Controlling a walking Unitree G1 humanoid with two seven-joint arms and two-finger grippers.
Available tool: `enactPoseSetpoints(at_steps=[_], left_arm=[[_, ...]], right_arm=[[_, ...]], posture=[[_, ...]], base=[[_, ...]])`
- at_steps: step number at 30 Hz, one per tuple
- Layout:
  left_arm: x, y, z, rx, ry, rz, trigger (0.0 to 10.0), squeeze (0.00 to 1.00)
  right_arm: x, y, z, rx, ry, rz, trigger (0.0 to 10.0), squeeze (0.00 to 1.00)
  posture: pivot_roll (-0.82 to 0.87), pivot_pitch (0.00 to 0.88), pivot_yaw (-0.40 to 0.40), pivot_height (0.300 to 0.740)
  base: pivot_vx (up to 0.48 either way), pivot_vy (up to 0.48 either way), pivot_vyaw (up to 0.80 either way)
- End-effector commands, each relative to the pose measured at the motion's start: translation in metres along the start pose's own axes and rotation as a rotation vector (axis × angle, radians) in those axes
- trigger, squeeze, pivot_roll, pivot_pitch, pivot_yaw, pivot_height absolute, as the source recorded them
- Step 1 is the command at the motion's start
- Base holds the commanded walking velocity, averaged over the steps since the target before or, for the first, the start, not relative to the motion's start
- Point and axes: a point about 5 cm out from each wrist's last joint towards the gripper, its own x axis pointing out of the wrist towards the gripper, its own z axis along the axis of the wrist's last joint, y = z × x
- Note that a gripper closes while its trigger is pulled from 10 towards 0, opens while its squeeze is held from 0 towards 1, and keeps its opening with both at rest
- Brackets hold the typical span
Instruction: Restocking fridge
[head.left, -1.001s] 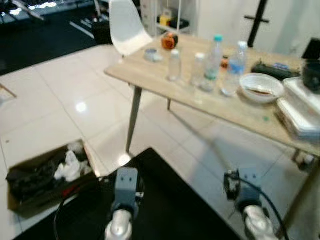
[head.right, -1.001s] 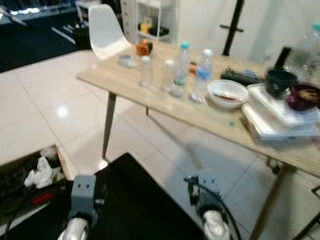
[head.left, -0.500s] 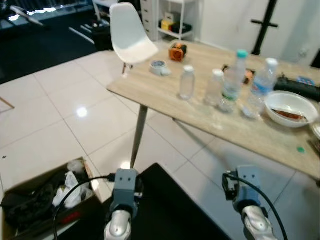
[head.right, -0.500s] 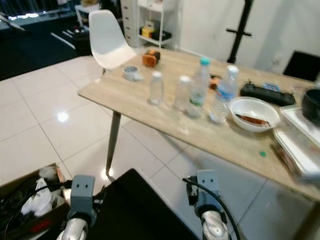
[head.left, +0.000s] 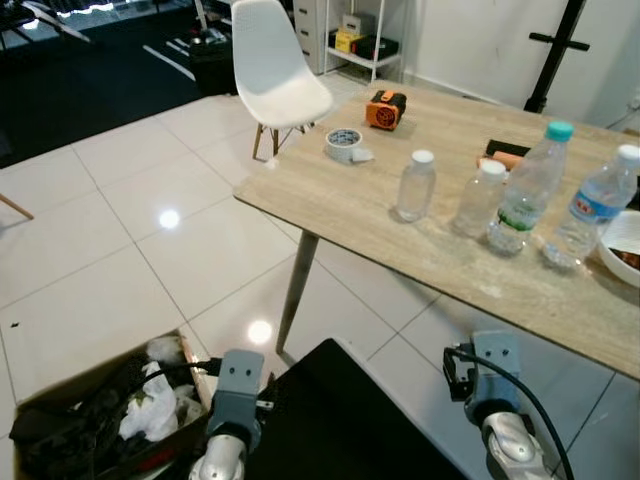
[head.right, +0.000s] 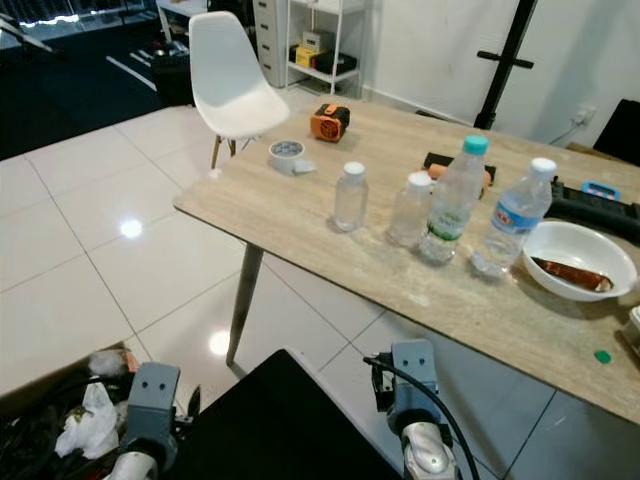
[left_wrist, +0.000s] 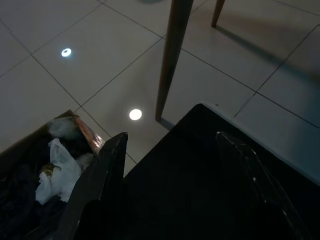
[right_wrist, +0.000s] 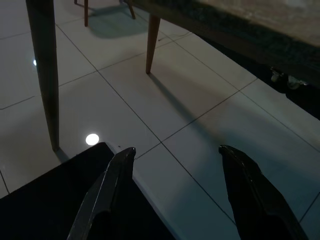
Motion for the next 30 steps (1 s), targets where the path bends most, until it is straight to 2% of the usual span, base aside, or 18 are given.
enactPoseSetpoints(at_steps=[1,8,30], left_arm=[[-0.0033,0.0039,-0.0049,0.012,0.018,-0.001,10.0,0.00],[-0.0019,0.0014,-0.0032,-0.006,0.018,-0.007,10.0,0.00],[-0.0021,-0.0018,-0.0035,-0.022,0.030,-0.002,10.0,0.00]], right_arm=[[-0.0052,-0.0004,-0.0101,0.005,0.035,-0.004,10.0,0.00],[-0.0045,-0.0012,-0.0101,0.007,0.039,-0.007,10.0,0.00],[-0.0040,-0.0022,-0.0102,0.009,0.046,-0.017,10.0,0.00]], posture=[[-0.07,0.134,0.027,0.721],[-0.08,0.134,0.027,0.721],[-0.08,0.138,0.025,0.721]], base=[[0.000,0.000,0.00],[0.000,0.000,0.00],[0.000,0.000,-0.79]])
